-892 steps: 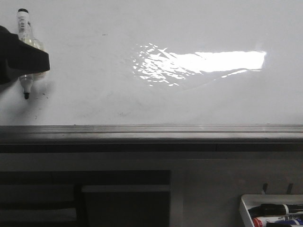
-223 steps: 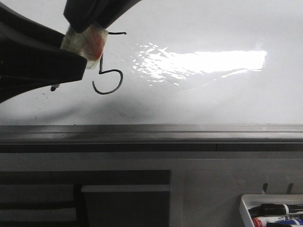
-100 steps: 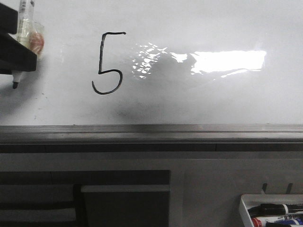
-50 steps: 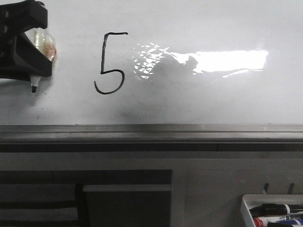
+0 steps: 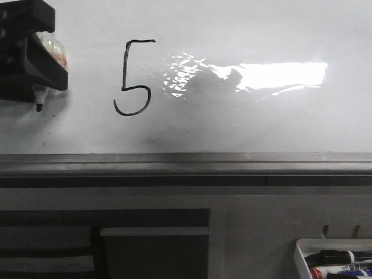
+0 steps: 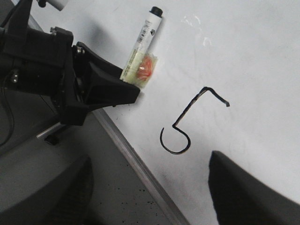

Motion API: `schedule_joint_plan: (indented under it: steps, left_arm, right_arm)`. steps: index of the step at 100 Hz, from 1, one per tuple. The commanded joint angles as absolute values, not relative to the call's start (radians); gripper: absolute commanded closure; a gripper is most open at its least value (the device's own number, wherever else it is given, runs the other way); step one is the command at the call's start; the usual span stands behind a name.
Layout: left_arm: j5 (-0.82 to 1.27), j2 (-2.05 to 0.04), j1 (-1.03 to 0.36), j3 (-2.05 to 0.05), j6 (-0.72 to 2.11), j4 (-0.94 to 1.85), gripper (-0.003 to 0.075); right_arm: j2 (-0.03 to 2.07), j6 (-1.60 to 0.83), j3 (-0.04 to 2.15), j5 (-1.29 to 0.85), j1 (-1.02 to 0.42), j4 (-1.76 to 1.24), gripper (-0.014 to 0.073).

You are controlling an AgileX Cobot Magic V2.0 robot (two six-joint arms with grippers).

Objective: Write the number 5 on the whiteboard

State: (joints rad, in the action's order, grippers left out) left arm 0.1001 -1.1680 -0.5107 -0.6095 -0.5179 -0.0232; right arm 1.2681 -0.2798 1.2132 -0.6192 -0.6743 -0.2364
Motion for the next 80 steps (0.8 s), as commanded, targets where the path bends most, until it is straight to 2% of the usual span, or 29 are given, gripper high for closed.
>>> schedule_joint_plan:
  steps: [1, 6, 11, 16, 21, 26, 31, 36, 38, 65, 80]
  left_arm:
    - [0.074, -1.113, -0.513, -0.638, -0.528, -0.018, 0.0374]
    - [0.107, -1.083, -0.513, -0.638, -0.528, -0.018, 0.0374]
    - [0.143, -1.046, -0.513, -0.638, -0.528, -0.018, 0.0374]
    - [0.177, -1.003, -0.513, -0.638, -0.528, -0.020, 0.0374]
    - [0.202, -0.948, -0.513, -0.638, -0.528, -0.027, 0.0377]
    - [0.215, -0.893, -0.513, -0.638, -0.528, -0.036, 0.0417]
    - [0.218, -0.841, -0.513, -0.638, -0.528, -0.052, 0.0525]
    - [0.218, -0.785, -0.513, -0.633, -0.517, -0.074, 0.0692]
    - [0.218, -0.762, -0.513, -0.629, -0.510, -0.080, 0.0734]
    - [0.040, -0.469, -0.513, -0.428, -0.480, -0.182, 0.0741]
    - [-0.116, -0.327, -0.513, -0.251, -0.480, -0.309, 0.0741]
  right_arm:
    - [1.237, -0.287, 1.243, -0.567, -0.670, -0.242, 0.0145]
    - [1.235, -0.287, 1.243, -0.569, -0.670, -0.242, 0.0170]
    - [1.231, -0.287, 1.241, -0.565, -0.670, -0.242, 0.0241]
    - [1.224, -0.287, 1.236, -0.559, -0.668, -0.242, 0.0361]
    - [1.211, -0.287, 1.222, -0.543, -0.668, -0.242, 0.0527]
    - [1.192, -0.287, 1.199, -0.521, -0.668, -0.238, 0.0664]
    - [1.165, -0.287, 1.158, -0.495, -0.668, -0.238, 0.0651]
    - [1.134, -0.287, 1.108, -0.454, -0.668, -0.236, 0.0652]
    - [1.117, -0.287, 1.082, -0.430, -0.668, -0.236, 0.0652]
    - [0.780, -0.287, 0.661, -0.043, -0.668, -0.228, 0.0655]
    - [0.549, -0.287, 0.453, -0.020, -0.668, -0.211, 0.0655]
